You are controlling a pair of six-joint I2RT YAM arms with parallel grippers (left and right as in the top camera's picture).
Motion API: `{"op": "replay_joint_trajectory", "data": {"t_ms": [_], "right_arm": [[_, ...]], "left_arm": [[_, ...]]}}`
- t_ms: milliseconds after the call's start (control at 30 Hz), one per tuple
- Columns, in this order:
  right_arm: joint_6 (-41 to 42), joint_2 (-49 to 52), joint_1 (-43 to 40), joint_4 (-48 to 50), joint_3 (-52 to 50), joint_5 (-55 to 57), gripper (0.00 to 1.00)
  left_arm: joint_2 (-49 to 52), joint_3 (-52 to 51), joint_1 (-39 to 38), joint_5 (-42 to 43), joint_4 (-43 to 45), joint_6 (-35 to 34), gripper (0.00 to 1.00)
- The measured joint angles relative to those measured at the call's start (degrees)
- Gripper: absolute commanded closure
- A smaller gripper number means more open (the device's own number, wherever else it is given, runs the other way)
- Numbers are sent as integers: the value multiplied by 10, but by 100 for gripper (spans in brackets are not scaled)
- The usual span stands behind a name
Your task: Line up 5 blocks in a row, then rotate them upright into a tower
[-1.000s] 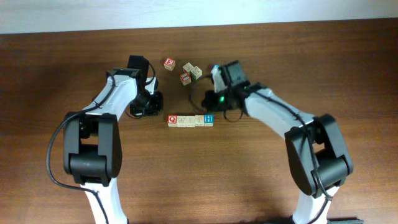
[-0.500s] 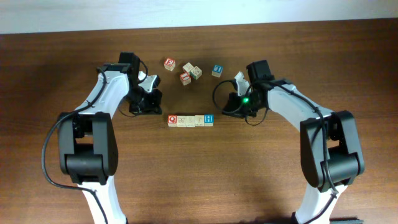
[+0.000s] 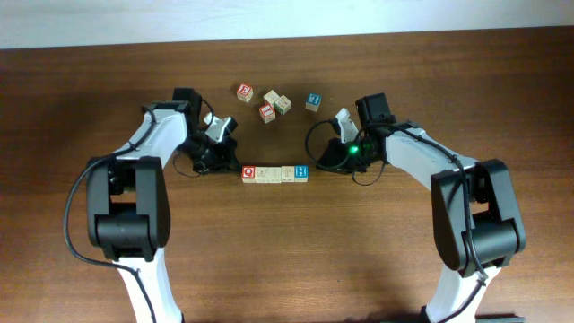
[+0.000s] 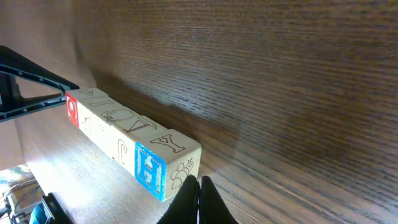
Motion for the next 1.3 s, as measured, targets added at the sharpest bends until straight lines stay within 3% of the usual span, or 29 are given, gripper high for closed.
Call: {"op": "replay_joint_trajectory", "data": {"t_ms": [167,700,1300], "right_arm": [[1,0,0,0,0,0,96],[117,0,37,0,-4,83,95],[130,0,59,-14,-4,87,95]], "left_arm": [[0,0,0,4,-8,4,100],[0,0,0,6,-19,14,100],[0,0,0,15,-19,14,100]]}}
